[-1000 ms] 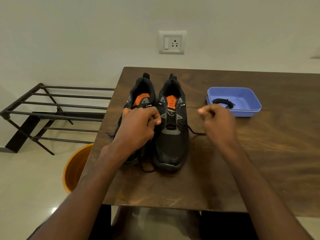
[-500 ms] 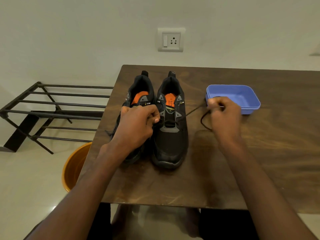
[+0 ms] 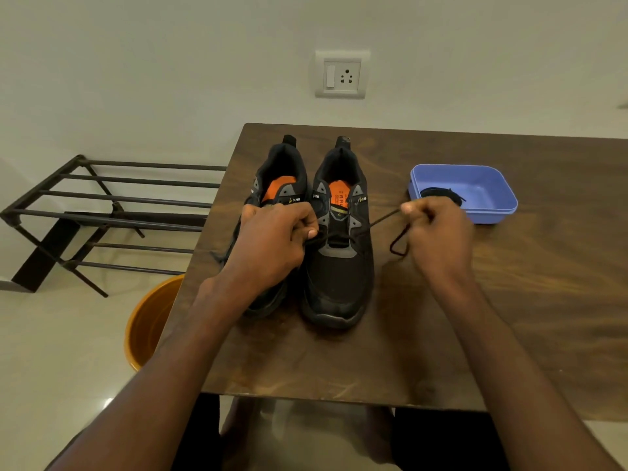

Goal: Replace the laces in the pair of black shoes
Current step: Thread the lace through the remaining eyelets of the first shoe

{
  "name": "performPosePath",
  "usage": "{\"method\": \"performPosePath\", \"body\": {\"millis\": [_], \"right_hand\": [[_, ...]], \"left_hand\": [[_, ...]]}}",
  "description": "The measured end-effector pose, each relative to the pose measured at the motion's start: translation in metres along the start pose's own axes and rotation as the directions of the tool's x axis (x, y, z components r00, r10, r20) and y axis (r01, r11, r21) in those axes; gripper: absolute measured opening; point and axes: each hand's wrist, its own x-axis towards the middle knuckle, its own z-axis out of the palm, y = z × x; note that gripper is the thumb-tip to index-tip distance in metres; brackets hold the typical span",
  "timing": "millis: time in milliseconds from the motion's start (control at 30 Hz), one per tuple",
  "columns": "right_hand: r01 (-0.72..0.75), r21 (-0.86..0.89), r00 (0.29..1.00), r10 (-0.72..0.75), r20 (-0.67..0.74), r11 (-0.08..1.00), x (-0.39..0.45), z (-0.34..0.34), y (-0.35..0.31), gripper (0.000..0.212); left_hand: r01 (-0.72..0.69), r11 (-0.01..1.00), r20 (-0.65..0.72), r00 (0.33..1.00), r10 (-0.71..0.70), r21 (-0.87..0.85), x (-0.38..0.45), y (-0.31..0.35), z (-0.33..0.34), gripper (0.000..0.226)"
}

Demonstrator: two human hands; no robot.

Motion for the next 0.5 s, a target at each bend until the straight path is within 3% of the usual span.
{"method": "performPosePath", "body": {"millis": [67, 133, 200, 267, 333, 367, 433, 500], "right_hand": [[-0.056, -0.031, 0.977, 0.048, -0.206, 0.998, 0.008, -0.011, 0.009, 0.011], [0.011, -0.178, 0.972, -0.052, -0.228, 0.984, 0.006, -0.012, 0.012, 0.013], [0.198, -0.248, 0.974, -0.220, -0.062, 0.948, -0.002, -0.007, 0.005, 0.025], [0.311, -0.227, 0.944, -0.272, 0.187, 0.923, -0.010, 0.002, -0.006, 0.019], [0.290, -0.154, 0.912, -0.224, 0.344, 0.945, -0.014, 0.010, -0.013, 0.008], [0.252, -0.123, 0.914, -0.194, 0.356, 0.960, -0.015, 0.011, -0.014, 0.012], [0.166, -0.098, 0.952, -0.133, 0.277, 0.981, -0.011, 0.008, -0.011, 0.019], [0.046, -0.043, 0.994, -0.042, 0.099, 0.998, -0.003, -0.002, -0.004, 0.016]], "left_hand": [[0.001, 1.000, -0.001, 1.000, -0.001, 0.004, -0.001, 0.001, -0.001, 0.019], [0.001, 1.000, -0.003, 1.000, -0.001, -0.004, -0.001, 0.001, -0.001, 0.020], [0.005, 1.000, -0.004, 1.000, -0.005, -0.016, 0.000, 0.001, -0.001, 0.019], [0.008, 1.000, -0.002, 1.000, -0.009, -0.019, 0.000, 0.002, -0.001, 0.019], [0.005, 1.000, -0.004, 1.000, -0.005, -0.015, -0.001, 0.003, -0.001, 0.019], [0.001, 1.000, -0.008, 1.000, -0.001, -0.012, -0.001, 0.004, -0.002, 0.019], [-0.004, 1.000, -0.015, 1.000, 0.004, -0.001, -0.001, 0.004, -0.002, 0.019], [-0.004, 1.000, -0.014, 1.000, 0.004, 0.000, -0.001, 0.004, -0.003, 0.020]]}}
